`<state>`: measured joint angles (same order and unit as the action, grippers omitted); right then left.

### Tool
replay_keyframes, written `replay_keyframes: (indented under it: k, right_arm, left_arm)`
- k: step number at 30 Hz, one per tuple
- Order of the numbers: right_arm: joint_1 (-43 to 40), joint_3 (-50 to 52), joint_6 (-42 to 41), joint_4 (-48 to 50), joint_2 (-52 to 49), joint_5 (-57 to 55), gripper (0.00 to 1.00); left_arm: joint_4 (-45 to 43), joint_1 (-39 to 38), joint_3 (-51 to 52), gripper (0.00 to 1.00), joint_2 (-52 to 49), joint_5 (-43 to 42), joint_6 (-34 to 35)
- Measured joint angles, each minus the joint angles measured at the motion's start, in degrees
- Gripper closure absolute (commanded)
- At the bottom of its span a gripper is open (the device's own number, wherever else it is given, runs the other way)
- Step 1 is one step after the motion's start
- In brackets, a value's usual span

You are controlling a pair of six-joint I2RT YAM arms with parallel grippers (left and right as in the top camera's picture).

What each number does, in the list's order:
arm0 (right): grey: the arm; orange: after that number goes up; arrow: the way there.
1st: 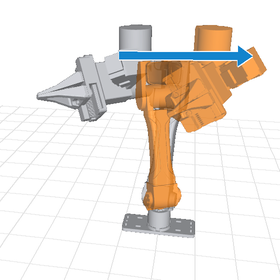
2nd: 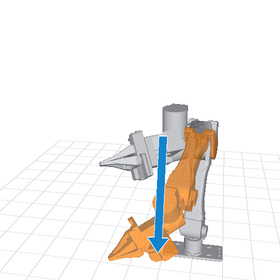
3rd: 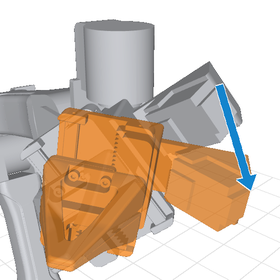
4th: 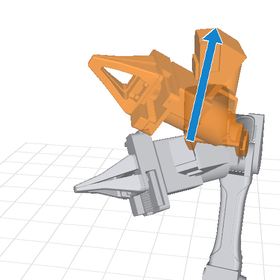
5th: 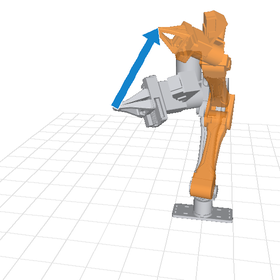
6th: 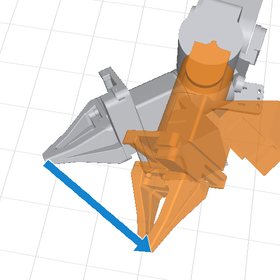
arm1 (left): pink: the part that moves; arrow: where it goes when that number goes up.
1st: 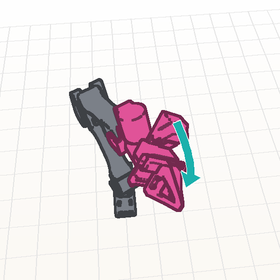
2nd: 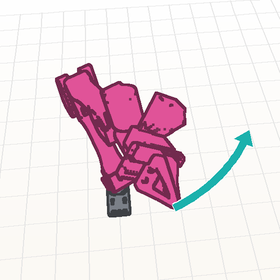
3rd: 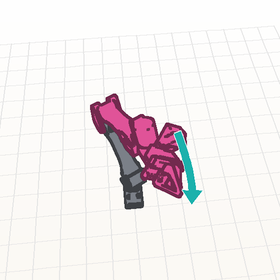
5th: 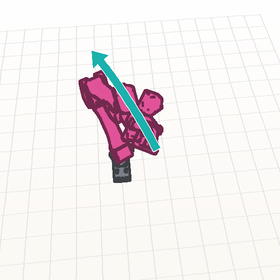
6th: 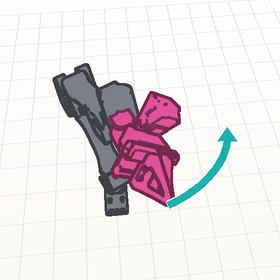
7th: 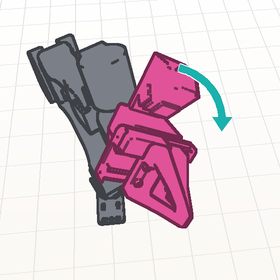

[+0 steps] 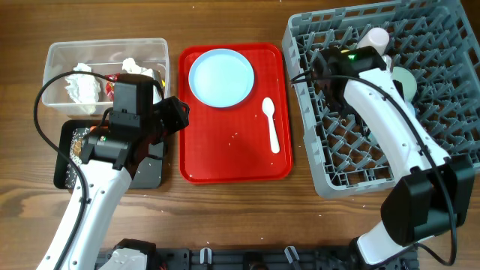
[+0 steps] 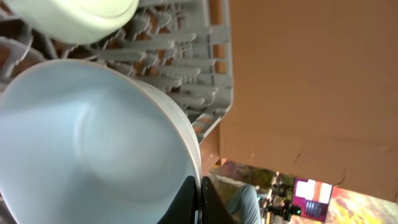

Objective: Sort waste into correct bins and load items into the dishwasher rack
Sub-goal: 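Lower the light-blue bowl into the rack and open the right gripper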

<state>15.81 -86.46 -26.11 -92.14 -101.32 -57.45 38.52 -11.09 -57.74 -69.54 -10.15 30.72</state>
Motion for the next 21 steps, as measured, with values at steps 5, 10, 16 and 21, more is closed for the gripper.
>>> replay_keyframes:
  k: [5,10,16,21]
  right_arm:
    - [0.0,1.6,-1.1,-0.1,0.0,0.4,0.96]
    - [0.0,1.7,-1.5,0.2,0.0,-5.0,0.96]
    - [0.2,1.7,-1.9,0.1,0.0,-5.2,0.96]
    - [0.5,1.8,-2.2,-0.1,0.0,-2.3,0.96]
  left_arm:
    - [0.0,0.0,0.0,0.64,0.0,0.0,0.0]
    - [0.0,0.0,0.0,0.64,0.0,0.0,0.0]
    - [0.0,0.0,0.0,0.64,0.0,0.0,0.0]
    - [-0.2,0.0,0.0,0.64,0.0,0.0,0.0]
